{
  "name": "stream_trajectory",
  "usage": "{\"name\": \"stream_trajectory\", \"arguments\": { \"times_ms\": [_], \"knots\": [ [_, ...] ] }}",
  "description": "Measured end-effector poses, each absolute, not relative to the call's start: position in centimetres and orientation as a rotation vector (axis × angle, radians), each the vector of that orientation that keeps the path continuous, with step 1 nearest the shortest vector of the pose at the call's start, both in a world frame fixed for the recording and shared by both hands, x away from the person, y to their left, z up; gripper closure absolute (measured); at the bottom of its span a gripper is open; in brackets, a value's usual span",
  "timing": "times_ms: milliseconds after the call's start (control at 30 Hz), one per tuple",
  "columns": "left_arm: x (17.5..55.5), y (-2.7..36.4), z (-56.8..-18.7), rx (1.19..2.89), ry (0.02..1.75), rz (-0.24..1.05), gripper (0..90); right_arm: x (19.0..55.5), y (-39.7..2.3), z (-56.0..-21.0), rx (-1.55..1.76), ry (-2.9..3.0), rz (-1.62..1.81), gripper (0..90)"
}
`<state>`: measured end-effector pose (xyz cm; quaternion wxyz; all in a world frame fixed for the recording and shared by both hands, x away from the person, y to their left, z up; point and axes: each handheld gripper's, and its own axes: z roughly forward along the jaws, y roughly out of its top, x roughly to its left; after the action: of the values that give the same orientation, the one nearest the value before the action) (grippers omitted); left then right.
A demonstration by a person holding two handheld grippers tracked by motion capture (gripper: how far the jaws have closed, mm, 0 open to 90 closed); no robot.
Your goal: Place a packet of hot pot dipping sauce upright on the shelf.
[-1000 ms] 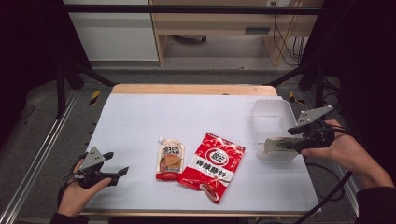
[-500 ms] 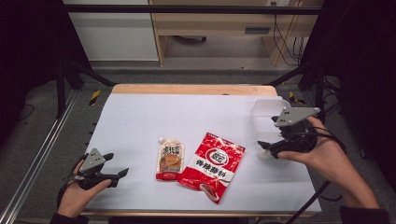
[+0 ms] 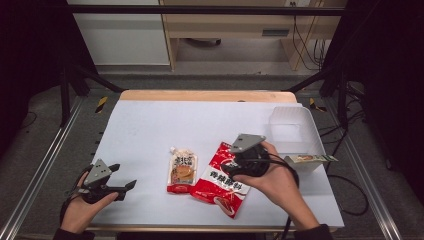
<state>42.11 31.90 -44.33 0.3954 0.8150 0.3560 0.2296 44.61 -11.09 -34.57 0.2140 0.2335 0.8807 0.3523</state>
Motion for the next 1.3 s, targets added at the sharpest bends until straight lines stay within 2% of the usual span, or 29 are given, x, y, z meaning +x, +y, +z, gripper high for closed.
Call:
{"name": "stream_trajectory", "arguments": {
  "times_ms": [200, 467, 633, 1067, 1300],
  "knots": [
    [42.3, 32.0, -44.4, 2.062, 0.915, 0.585, 16.7, 46.6, -6.6, -36.0, 0.679, 2.457, 1.042, 37.4],
    [41.9, 32.1, -44.3, 2.052, 0.921, 0.601, 16.7, 48.3, -3.2, -38.1, 0.737, 2.426, 1.037, 39.4],
    [41.7, 32.2, -44.2, 2.053, 0.924, 0.607, 16.7, 48.8, -2.4, -39.0, 0.752, 2.445, 1.000, 40.1],
    [41.7, 31.8, -44.3, 2.067, 0.904, 0.604, 16.7, 51.6, -0.5, -40.8, 0.807, 2.480, 1.008, 54.4],
    [42.3, 31.5, -44.4, 2.074, 0.892, 0.586, 16.7, 53.6, -0.1, -42.6, 0.854, 2.492, 0.982, 58.6]
  ]
}}
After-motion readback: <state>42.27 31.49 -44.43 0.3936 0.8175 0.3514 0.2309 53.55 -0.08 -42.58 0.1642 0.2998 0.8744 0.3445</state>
